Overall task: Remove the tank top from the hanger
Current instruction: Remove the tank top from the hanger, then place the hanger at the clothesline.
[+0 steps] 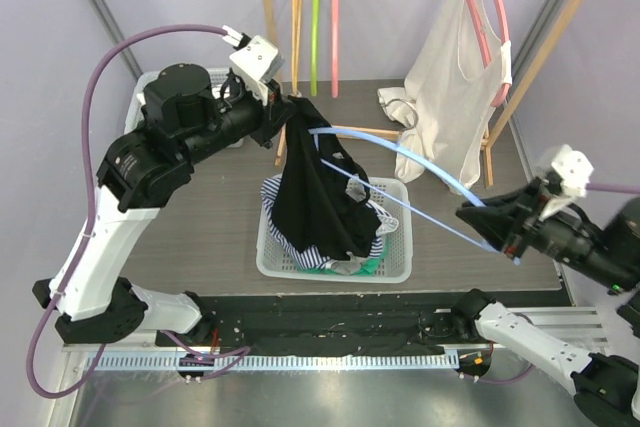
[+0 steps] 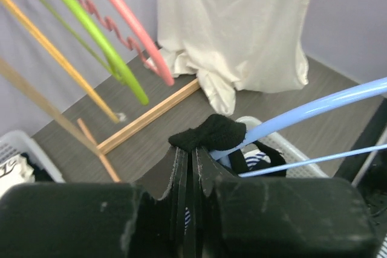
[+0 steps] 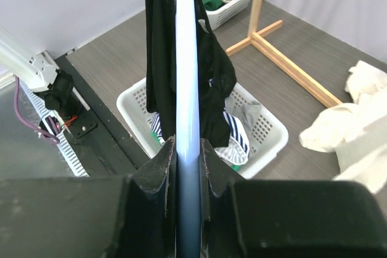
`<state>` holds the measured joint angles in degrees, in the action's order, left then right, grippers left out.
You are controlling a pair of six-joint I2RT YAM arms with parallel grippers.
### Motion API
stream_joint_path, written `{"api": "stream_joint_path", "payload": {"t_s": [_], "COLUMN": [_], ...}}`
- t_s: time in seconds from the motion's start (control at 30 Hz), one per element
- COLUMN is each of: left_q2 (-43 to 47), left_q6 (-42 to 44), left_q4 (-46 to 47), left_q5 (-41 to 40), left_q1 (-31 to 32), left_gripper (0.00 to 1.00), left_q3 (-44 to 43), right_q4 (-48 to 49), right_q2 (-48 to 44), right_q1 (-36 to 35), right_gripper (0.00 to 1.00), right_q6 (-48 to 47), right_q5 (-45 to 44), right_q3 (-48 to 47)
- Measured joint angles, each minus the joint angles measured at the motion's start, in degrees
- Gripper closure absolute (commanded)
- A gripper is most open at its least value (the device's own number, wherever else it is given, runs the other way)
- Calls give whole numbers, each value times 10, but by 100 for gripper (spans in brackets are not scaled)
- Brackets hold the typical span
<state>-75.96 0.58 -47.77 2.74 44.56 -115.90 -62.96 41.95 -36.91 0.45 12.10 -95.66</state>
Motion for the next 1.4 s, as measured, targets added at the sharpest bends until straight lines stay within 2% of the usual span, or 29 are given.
{"api": "stream_joint_path", "payload": {"t_s": [0.17, 0.4, 0.53, 0.67, 0.8, 0.9, 1.0, 1.27, 1.4], "left_q2": [1, 0, -3, -16, 1, 18, 23, -13, -2], "left_q6": [20, 44, 55, 59, 59, 59, 61, 63, 64], "left_q4": [8, 1, -19, -57, -49, -42, -32, -30, -5], "left_q5": [-47, -48, -46, -44, -33, -27, -36, -63, -64], "left_q1": [-5, -5, -3, -3, -3, 2, 11, 33, 44], "left_gripper": [93, 91, 92, 93, 82, 75, 75, 73, 64], "left_q3": [50, 110, 145, 147, 207, 263, 303, 266, 318], "right_q4": [-52, -78, -94, -93, -70, -44, -4, 94, 125], "right_q2": [-39, -52, -35, 23, 98, 142, 186, 295, 340], "right_q1": [0, 0, 0, 0, 0, 0, 0, 0, 0], "right_gripper": [99, 99, 99, 99, 99, 99, 99, 99, 99], "right_q6": [13, 30, 41, 48, 48, 43, 35, -2, -16], "right_q5": [-42, -88, -180, -288, -349, -368, -379, -402, -408], "right_q3": [-60, -119, -134, -141, -124, -117, -120, -158, -189]}}
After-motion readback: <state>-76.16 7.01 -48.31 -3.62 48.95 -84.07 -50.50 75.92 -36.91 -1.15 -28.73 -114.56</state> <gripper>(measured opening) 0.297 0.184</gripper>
